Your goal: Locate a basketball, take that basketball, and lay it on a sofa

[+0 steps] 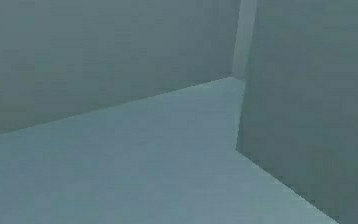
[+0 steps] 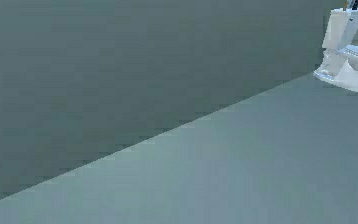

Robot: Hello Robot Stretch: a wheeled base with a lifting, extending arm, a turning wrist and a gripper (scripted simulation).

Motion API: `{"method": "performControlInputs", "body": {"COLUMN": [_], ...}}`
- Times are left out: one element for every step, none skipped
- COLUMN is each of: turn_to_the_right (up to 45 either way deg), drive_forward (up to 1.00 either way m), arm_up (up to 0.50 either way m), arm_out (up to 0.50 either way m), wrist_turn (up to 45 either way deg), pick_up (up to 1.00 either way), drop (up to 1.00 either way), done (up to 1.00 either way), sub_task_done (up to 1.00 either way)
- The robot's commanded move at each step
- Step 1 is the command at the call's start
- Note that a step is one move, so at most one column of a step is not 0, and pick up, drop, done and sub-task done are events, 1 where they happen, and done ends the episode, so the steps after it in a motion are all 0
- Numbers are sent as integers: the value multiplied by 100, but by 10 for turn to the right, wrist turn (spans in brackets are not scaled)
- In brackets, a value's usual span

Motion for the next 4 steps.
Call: {"method": "performControlInputs", "body": {"turn_to_the_right": [0, 0, 390, 0], "drive_forward": [100, 70, 0, 5], "arm_up": [0, 0, 0, 0], "arm_out": [0, 0, 0, 0], "wrist_turn": [0, 0, 0, 0], "pick_up": [0, 0, 0, 0], "drop": [0, 0, 0, 0], "done": [0, 0, 0, 0], "sub_task_done": [0, 0, 0, 0]}}
